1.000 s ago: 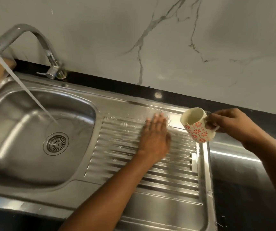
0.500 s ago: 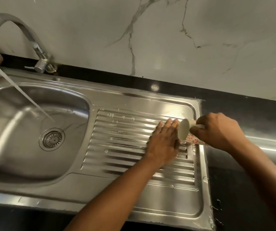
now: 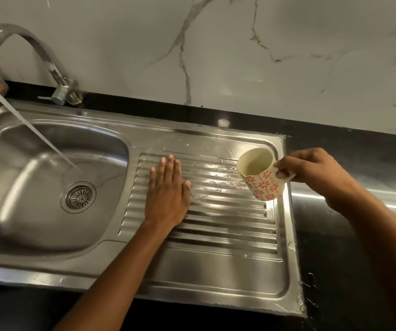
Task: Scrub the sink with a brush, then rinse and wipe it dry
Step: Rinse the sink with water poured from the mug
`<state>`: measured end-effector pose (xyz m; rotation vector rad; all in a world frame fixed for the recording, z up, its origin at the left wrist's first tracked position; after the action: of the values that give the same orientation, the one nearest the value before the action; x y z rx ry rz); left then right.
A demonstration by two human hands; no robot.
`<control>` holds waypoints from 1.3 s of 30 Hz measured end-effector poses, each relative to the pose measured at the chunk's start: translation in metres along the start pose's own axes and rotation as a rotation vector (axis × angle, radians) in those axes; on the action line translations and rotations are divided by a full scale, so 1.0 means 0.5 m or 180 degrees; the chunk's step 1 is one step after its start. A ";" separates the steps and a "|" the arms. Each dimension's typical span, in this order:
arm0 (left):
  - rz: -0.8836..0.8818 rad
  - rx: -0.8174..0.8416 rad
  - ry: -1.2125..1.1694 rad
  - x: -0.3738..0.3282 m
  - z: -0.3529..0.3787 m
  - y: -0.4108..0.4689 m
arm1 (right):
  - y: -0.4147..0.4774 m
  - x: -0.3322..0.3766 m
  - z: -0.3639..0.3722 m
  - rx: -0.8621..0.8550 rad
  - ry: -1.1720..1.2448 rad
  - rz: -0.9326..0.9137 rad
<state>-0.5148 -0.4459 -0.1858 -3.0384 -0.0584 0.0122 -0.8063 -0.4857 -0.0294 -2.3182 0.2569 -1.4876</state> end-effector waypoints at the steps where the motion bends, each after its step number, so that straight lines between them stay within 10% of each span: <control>1: 0.0095 -0.0042 -0.0097 -0.033 -0.009 -0.007 | -0.012 -0.006 -0.016 -0.0066 -0.0050 0.0014; 11: 0.1739 0.0135 -0.0146 -0.469 0.006 -0.141 | -0.087 -0.053 -0.077 -0.0332 -0.2555 -0.0108; 21: 0.1279 -0.0057 -0.0207 -0.259 0.019 -0.134 | -0.091 0.002 0.169 -0.0119 -0.3216 -0.0798; 29: 0.0378 -0.0066 0.0006 0.055 0.023 -0.128 | -0.097 0.104 0.303 -0.0087 -0.2630 -0.1497; 39: -0.0246 -0.0173 -0.0004 0.143 -0.009 -0.120 | -0.098 0.017 0.082 -0.0319 -0.0242 -0.0489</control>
<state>-0.4457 -0.3841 -0.1757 -3.0880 -0.1790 0.0068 -0.7680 -0.4353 -0.0177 -2.5184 0.1383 -1.4841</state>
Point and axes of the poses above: each hand's wrist, its own y-axis towards the middle knuckle, its own z-axis out of the palm, x = y × z, the point moved 10 cm from there along y, towards the middle knuckle, and after that the axes turned 14 degrees about y, right-handed, at the moved point
